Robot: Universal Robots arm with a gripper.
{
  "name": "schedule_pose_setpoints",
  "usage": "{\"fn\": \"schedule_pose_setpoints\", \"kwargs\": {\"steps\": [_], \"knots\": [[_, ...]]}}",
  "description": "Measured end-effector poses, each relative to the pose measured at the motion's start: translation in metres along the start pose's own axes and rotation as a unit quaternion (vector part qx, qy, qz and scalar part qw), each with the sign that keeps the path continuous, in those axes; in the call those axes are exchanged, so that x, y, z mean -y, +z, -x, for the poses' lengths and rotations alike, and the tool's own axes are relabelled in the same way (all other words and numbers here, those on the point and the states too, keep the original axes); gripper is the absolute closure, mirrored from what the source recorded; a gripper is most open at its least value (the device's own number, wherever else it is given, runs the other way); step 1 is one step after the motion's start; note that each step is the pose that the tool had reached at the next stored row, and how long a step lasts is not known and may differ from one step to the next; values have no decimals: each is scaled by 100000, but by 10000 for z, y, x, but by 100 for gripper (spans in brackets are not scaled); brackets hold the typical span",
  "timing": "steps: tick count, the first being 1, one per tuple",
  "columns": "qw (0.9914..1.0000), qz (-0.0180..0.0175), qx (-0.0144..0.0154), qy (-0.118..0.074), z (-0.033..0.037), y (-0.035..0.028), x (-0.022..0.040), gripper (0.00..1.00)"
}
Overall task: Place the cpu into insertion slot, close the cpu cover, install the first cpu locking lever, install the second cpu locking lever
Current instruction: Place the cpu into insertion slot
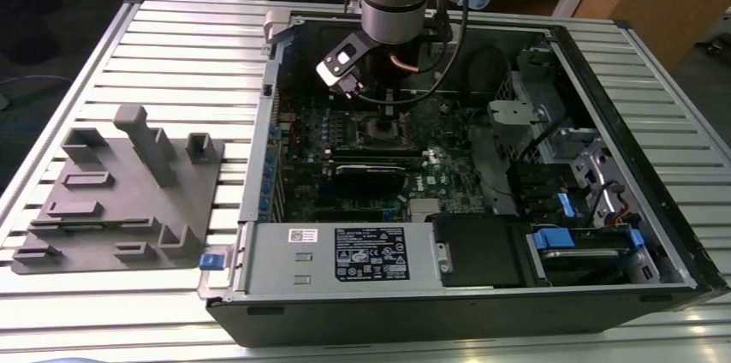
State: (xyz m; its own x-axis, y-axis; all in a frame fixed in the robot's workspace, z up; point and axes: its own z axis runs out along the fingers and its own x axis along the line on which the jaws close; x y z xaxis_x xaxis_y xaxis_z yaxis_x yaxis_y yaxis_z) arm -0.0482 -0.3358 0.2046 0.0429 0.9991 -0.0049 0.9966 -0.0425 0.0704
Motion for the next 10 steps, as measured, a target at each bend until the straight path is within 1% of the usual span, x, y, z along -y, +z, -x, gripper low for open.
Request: {"fn": "schedule_pose_setpoints", "kwargs": {"steps": [10], "knots": [[100000, 5, 1, 6, 1, 18, 13, 89]]}}
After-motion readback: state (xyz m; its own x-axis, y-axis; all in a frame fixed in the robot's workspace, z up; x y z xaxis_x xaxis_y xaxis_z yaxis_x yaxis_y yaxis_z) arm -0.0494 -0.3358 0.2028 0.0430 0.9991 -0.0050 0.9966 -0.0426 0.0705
